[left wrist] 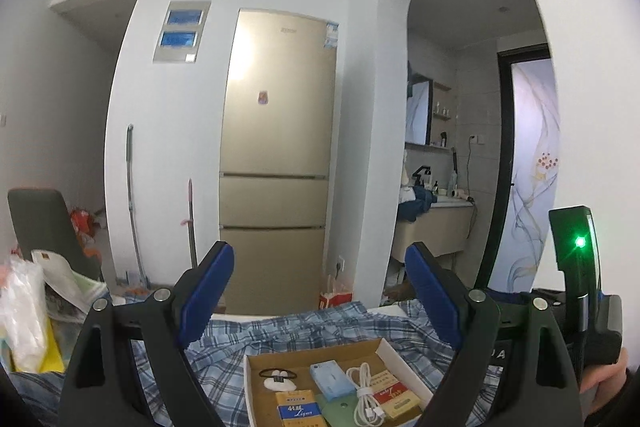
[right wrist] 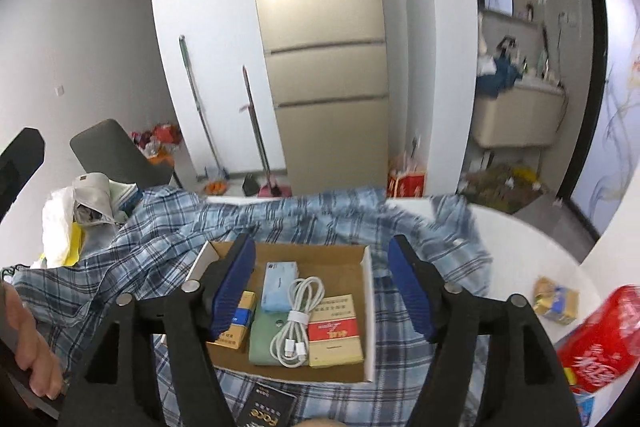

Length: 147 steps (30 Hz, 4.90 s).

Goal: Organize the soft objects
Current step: 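Lift both tools up and away from the box, then grasp the round beige plush cookie with the right tool and lift it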

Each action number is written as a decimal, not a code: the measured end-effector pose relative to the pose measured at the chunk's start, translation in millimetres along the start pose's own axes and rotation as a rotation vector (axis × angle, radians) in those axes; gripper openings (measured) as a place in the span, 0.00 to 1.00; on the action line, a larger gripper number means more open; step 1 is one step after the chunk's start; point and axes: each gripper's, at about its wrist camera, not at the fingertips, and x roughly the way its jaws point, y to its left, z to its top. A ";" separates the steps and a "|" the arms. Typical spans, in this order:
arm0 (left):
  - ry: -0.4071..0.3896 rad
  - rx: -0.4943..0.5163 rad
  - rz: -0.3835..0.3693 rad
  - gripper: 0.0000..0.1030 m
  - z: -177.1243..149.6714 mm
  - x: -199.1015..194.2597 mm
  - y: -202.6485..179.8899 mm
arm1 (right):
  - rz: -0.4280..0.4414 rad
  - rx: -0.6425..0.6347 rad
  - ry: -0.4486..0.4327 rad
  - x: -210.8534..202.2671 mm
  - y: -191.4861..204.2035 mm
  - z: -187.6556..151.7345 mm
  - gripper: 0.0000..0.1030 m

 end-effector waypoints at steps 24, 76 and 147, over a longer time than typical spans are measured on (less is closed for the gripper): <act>0.014 0.041 -0.027 1.00 -45.8 -92.1 -34.0 | -0.058 -0.051 -0.291 -107.7 -6.2 -85.7 1.00; 0.184 0.027 -0.109 1.00 -134.7 -43.3 -19.7 | 0.067 -0.192 -0.028 -43.3 4.8 -149.2 0.84; 0.538 0.033 -0.050 0.95 -154.9 3.6 -23.4 | -0.042 -0.063 0.090 -17.2 -22.9 -144.0 0.75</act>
